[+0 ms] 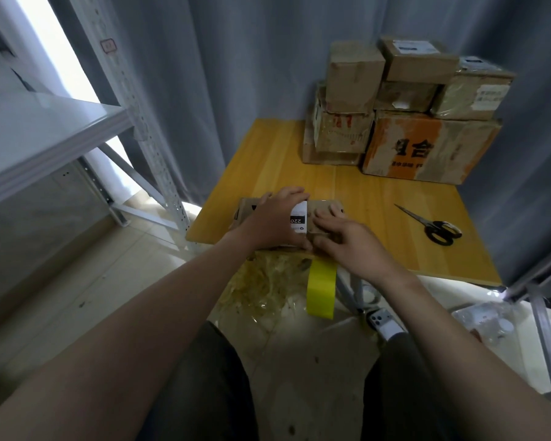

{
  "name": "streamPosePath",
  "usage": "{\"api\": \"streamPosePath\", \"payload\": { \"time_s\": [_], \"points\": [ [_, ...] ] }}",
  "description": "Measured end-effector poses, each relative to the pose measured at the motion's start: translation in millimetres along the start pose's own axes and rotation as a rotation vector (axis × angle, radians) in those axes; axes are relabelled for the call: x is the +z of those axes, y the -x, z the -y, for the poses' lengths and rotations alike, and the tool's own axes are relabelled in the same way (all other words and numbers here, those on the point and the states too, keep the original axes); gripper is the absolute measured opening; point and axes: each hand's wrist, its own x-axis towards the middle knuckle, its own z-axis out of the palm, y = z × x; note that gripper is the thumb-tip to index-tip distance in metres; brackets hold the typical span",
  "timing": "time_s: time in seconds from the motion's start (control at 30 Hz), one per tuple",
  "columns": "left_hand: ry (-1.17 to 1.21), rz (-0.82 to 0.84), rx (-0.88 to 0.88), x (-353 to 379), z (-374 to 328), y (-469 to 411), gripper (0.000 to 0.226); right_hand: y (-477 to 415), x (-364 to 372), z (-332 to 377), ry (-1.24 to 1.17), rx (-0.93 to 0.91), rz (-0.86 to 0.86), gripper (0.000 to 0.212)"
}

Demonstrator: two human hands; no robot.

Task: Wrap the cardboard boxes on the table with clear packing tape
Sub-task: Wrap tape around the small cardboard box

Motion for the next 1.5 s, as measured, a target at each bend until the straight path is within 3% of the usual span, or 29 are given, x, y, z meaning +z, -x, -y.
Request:
{"api": "streamPosePath", "payload": {
  "time_s": [0.1, 0.2, 0.23, 0.3, 0.4, 0.47, 0.53, 0.6, 0.7, 0.8, 0.9, 1.0, 1.1, 1.2, 1.3, 1.4, 1.5],
  "points": [
    [-0.065, -0.131, 0.013, 0, -11, 9, 0.093, 5, -3, -16, 0.019, -0.102, -0.053, 0.057],
    [-0.213, -0.455, -0.013, 11, -37, 36, 0.047, 4, 0, -23, 0.012, -0.142, -0.096, 0.056],
    [-0.143, -0.486, -0.038, 19, -49, 49, 0.03, 3, 2, -25, -0.004, -0.145, -0.106, 0.056],
    [0.128, -0.386, -0.259, 35, -71, 73, 0.016, 3, 7, -29, -0.018, -0.146, -0.128, 0.056],
    [0.644, -0.147, -0.657, 48, -95, 85, 0.018, 2, 10, -31, -0.024, -0.148, -0.156, 0.054],
    [0.98, -0.129, -0.792, 52, -103, 80, 0.012, 2, 12, -32, -0.031, -0.142, -0.155, 0.053],
    [1.12, -0.13, -0.839, 57, -110, 75, 0.011, 2, 11, -30, -0.045, -0.129, -0.152, 0.052],
    [1.149, -0.112, -0.84, 62, -114, 72, 0.01, 2, 10, -28, -0.054, -0.111, -0.148, 0.052],
    [1.163, -0.113, -0.865, 61, -113, 63, 0.027, 4, 6, -18, -0.004, -0.091, -0.141, 0.049],
    [1.198, -0.082, -0.892, 58, -108, 56, 0.031, 11, -10, -13, 0.049, -0.065, -0.337, 0.035],
    [1.227, -0.026, -0.887, 61, -107, 50, 0.047, 29, -47, -40, 0.3, 0.185, -0.597, 0.029],
    [1.218, -0.03, -0.881, 60, -105, 47, 0.028, 40, -75, -84, 0.467, 0.6, -0.556, 0.032],
    [1.171, -0.02, -0.869, 58, -107, 48, 0.032, 47, -78, -110, 0.473, 0.784, -0.446, 0.039],
    [1.133, -0.011, -0.855, 58, -106, 49, 0.046, 46, -77, -123, 0.432, 0.73, -0.401, 0.041],
    [1.128, -0.009, -0.82, 58, -105, 54, 0.035, 44, -75, -115, 0.255, 0.658, -0.394, 0.05],
    [1.122, 0.014, -0.836, 56, -100, 56, 0.044, 42, -71, -107, 0.221, 0.586, -0.33, 0.041],
    [1.073, 0.023, -0.822, 50, -91, 56, 0.03, 38, -78, -99, 0.198, 0.588, -0.145, 0.033]
  ]
}}
